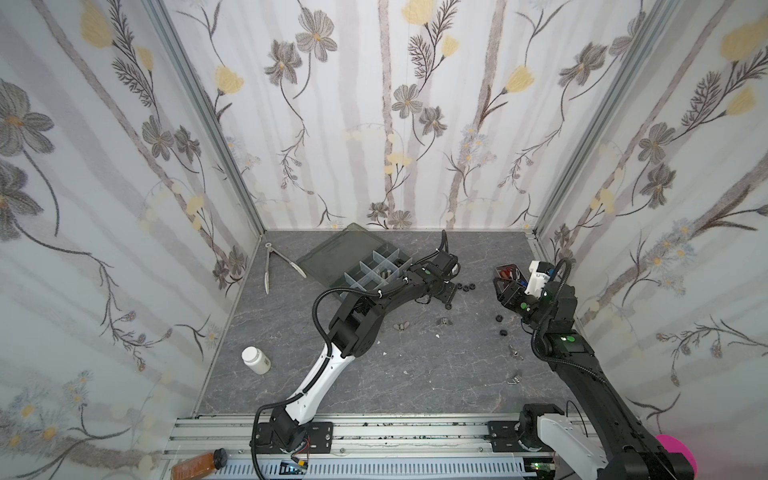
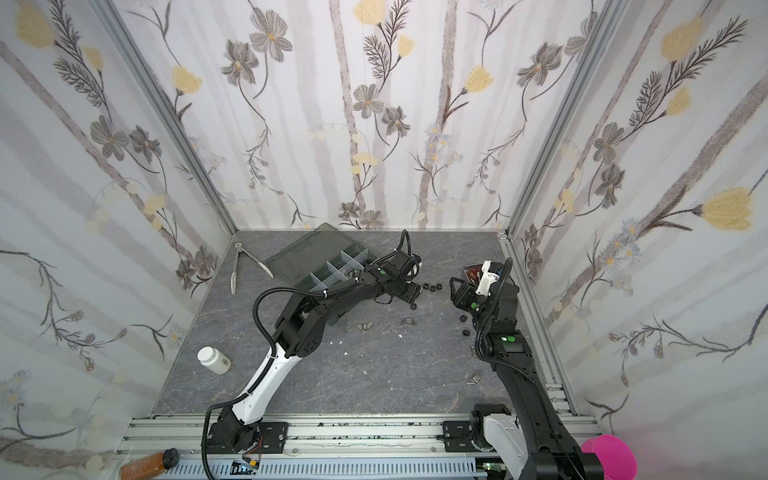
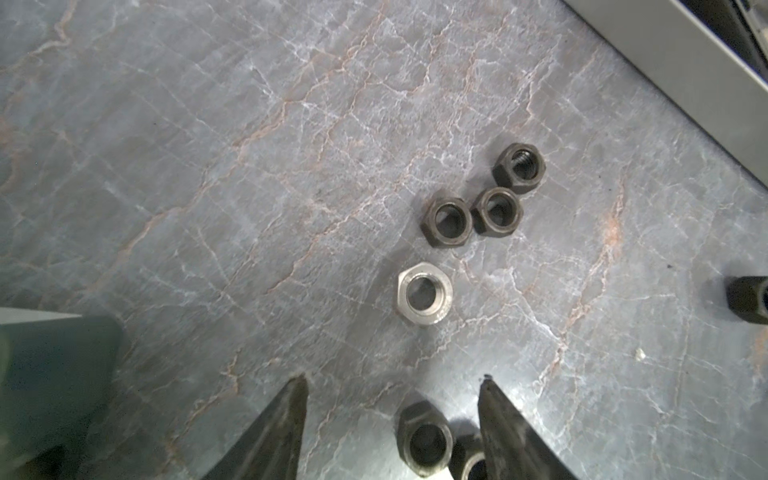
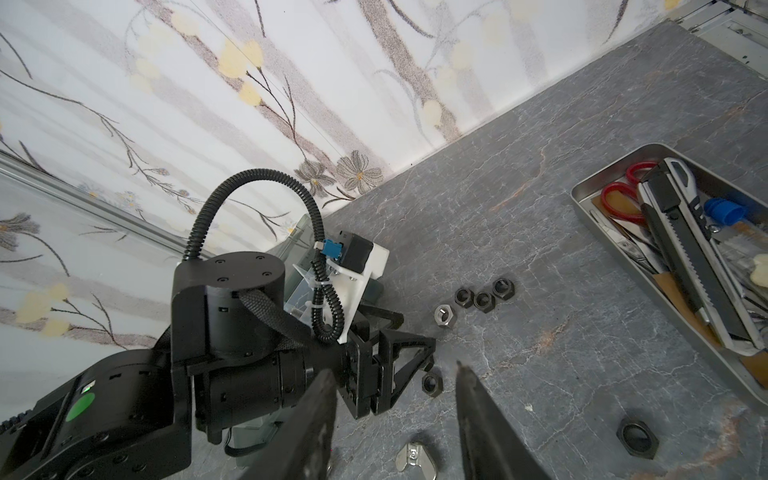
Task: Sort the screws and nuts into containers
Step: 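Lower the left gripper onto a silver hex nut beside dark nuts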
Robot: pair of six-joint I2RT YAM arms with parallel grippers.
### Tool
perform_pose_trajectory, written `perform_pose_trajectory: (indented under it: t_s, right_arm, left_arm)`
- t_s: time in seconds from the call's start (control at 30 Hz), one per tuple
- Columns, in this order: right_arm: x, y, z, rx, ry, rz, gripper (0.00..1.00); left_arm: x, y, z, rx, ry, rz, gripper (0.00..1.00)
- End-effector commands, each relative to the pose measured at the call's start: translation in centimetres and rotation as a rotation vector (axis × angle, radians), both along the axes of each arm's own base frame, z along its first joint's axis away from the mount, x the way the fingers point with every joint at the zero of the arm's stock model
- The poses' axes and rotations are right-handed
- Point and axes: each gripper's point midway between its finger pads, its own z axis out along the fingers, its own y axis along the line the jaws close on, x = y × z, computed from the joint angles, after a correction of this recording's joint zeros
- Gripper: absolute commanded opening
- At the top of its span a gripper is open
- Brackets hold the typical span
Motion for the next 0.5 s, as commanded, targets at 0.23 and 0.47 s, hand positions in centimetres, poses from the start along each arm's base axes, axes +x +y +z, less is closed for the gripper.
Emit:
perform_pose_trajectory:
  t_s: [0.23, 0.47]
  right_arm:
    - [0.4, -0.3, 0.8, -0.005, -0.050, -0.006, 0.49]
    - [0.4, -0.4, 0.5, -0.003, -0.049, -0.009, 0.49]
  left_arm:
    - [0.4, -1.0, -1.0, 0.029, -0.030, 0.004, 0.61]
    - [0.5, -1.4, -1.8, 0.042, -0.032, 0.009, 0.58]
